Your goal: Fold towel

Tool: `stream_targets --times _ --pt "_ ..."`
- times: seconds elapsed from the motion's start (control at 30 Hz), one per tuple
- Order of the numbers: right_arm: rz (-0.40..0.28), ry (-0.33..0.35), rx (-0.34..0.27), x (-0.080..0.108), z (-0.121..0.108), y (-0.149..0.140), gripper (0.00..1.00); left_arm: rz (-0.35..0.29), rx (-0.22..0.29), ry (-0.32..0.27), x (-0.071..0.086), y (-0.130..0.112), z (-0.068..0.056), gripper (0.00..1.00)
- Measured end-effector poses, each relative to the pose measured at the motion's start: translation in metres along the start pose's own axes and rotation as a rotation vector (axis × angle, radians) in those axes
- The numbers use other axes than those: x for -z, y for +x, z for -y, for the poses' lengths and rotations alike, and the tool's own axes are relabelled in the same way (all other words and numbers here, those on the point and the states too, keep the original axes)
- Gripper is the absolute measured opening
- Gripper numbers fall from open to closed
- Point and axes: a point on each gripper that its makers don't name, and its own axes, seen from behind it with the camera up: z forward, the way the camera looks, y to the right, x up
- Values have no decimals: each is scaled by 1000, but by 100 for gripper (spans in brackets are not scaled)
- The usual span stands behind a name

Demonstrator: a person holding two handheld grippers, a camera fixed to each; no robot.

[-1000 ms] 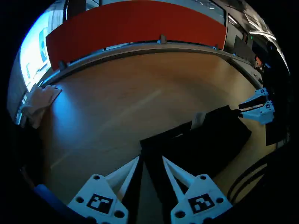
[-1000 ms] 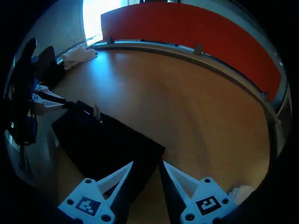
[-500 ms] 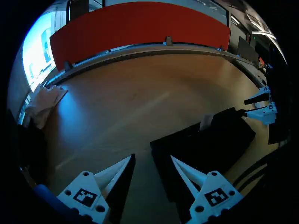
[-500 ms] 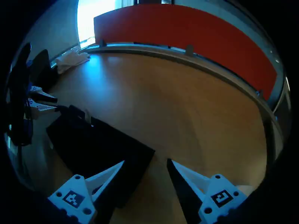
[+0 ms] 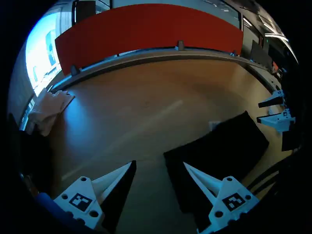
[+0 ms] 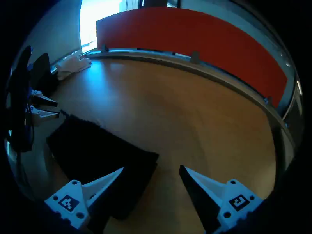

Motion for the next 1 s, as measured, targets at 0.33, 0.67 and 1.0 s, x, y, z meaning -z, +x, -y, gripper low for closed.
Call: stream_targets --times 0.33,0.67,1.0 --pt "-11 9 3 12 4 -2 100 -5 9 -6 8 -2 2 87" --pt "-29 15 -9 34 8 -8 100 -20 12 -18 31 -9 -3 87" --pt "-40 16 -30 58 13 -19 100 -35 35 -2 59 -27 -5 87"
